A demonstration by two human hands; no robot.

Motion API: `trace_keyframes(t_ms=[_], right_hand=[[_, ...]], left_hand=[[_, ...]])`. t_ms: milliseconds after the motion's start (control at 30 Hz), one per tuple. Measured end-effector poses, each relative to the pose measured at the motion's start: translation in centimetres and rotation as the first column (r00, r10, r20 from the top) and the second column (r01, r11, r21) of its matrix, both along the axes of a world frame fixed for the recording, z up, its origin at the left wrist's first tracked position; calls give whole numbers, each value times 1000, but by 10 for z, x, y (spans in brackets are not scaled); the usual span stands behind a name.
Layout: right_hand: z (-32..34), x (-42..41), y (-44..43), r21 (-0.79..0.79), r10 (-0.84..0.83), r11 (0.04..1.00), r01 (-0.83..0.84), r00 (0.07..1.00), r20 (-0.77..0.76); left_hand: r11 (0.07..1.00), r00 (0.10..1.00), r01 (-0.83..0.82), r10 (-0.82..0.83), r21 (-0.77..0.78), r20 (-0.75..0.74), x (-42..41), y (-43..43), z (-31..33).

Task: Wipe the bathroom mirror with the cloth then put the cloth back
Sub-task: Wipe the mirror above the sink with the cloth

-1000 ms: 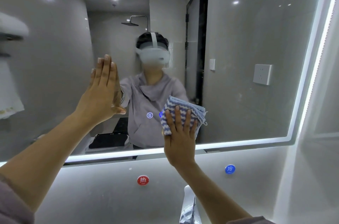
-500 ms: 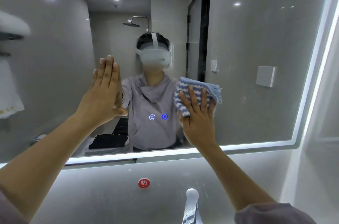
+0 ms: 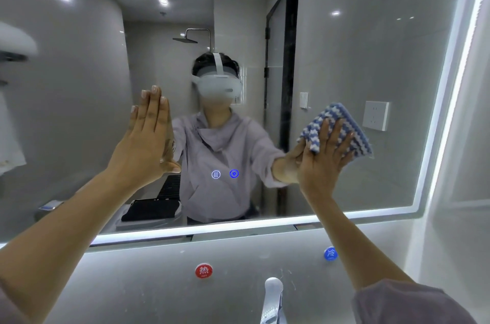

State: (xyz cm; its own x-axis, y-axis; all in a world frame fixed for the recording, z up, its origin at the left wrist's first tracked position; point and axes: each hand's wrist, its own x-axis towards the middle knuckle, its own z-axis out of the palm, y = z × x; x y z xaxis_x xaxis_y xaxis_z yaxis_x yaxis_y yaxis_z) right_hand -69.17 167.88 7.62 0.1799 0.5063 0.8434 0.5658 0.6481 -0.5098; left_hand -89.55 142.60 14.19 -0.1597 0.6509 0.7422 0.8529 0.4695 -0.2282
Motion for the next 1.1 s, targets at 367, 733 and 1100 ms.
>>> trace_keyframes(t_ms=[367, 733, 1100], right_hand=[[7, -57, -82, 277, 193, 871, -406, 801, 566], [24, -22, -43, 330, 154, 840, -429, 774, 615], [20, 57, 30, 158, 44, 981, -114, 920, 390]], left_hand=[[1000, 998, -24, 25, -17, 49, 3, 0, 0], [1000, 999, -17, 17, -12, 30, -3, 0, -1], [1000, 999, -2, 2, -7, 33, 4, -1, -1]])
